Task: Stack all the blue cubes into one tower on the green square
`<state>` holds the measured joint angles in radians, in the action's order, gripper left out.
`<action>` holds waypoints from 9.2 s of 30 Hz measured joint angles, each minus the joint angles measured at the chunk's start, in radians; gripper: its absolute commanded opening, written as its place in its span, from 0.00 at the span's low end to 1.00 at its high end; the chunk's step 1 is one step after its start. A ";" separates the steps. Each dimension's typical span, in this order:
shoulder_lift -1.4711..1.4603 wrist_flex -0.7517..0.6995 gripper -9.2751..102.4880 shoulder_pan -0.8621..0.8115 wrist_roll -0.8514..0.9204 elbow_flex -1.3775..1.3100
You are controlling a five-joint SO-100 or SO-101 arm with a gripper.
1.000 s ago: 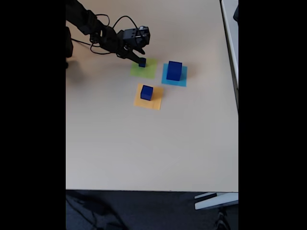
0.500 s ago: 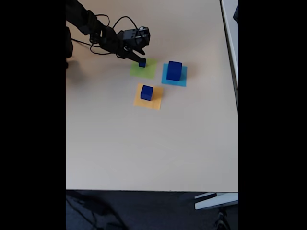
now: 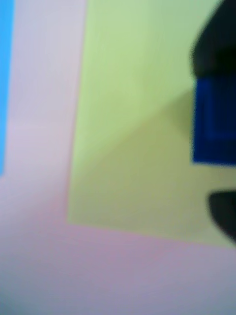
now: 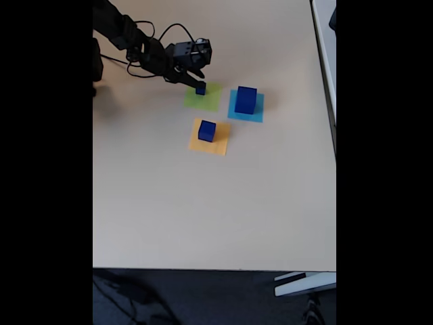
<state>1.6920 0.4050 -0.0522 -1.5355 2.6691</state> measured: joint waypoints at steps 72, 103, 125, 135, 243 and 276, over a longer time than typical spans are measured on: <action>-0.187 -0.574 0.08 -0.126 0.087 -0.689; -0.416 -0.653 0.08 -0.120 0.069 -1.034; -0.520 -0.653 0.08 -0.106 0.043 -1.132; -0.545 -0.653 0.08 -0.106 0.018 -1.141; -0.215 -0.799 0.39 0.135 -0.341 -0.861; 0.005 -0.709 0.33 0.097 -0.150 -0.460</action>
<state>1.6966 -0.3037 0.0445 -1.6858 2.2089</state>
